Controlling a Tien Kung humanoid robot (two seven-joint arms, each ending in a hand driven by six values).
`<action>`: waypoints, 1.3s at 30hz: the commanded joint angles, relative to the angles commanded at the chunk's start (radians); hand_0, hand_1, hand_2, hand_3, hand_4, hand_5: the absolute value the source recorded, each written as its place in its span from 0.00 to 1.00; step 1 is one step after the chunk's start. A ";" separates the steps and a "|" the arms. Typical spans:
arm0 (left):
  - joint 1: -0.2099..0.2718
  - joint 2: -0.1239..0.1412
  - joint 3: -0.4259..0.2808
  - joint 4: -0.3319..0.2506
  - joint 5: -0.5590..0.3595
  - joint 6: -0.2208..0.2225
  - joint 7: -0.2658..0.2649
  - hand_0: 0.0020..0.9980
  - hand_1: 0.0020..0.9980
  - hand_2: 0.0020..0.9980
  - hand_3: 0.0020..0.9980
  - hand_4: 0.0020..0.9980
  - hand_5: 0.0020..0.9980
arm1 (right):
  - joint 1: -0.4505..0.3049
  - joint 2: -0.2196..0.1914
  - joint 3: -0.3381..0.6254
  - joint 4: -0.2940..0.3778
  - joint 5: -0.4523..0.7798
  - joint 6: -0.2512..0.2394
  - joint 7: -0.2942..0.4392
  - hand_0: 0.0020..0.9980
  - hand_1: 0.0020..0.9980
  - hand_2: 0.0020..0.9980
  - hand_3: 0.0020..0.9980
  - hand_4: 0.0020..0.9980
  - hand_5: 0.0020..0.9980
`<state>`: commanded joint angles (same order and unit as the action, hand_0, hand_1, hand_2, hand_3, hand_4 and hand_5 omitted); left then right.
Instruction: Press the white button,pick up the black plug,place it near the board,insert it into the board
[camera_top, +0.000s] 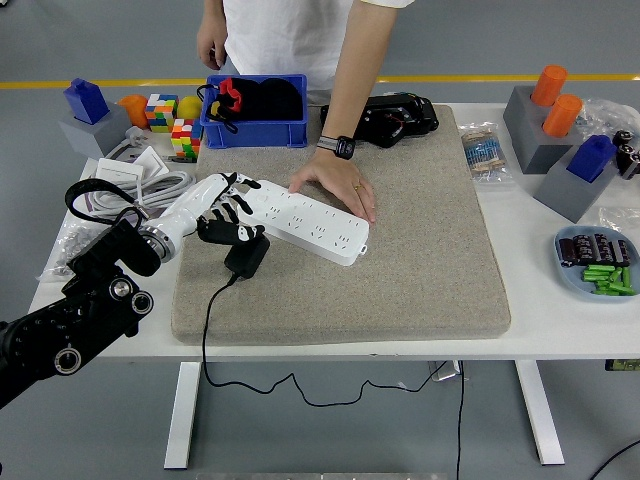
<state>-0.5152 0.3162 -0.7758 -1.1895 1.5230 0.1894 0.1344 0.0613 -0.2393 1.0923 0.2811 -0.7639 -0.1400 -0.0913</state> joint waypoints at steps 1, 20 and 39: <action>0.025 -0.002 -0.017 -0.017 0.005 0.005 -0.004 0.76 0.84 0.85 0.86 0.98 0.40 | 0.001 0.000 0.000 0.001 0.000 0.000 0.000 0.62 0.56 0.60 0.54 0.65 0.33; 0.141 -0.038 -0.037 -0.026 0.343 0.152 0.006 0.51 0.71 0.65 0.69 0.96 0.07 | 0.007 0.000 -0.010 0.002 0.003 -0.001 0.003 0.62 0.56 0.60 0.54 0.65 0.32; 0.126 -0.073 0.006 0.013 0.368 0.166 0.008 0.36 0.62 0.61 0.64 0.90 0.00 | 0.001 0.002 -0.018 0.002 0.006 -0.002 0.005 0.62 0.56 0.60 0.54 0.65 0.32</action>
<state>-0.3896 0.2430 -0.7698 -1.1769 1.8909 0.3549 0.1426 0.0626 -0.2372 1.0745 0.2832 -0.7582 -0.1420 -0.0868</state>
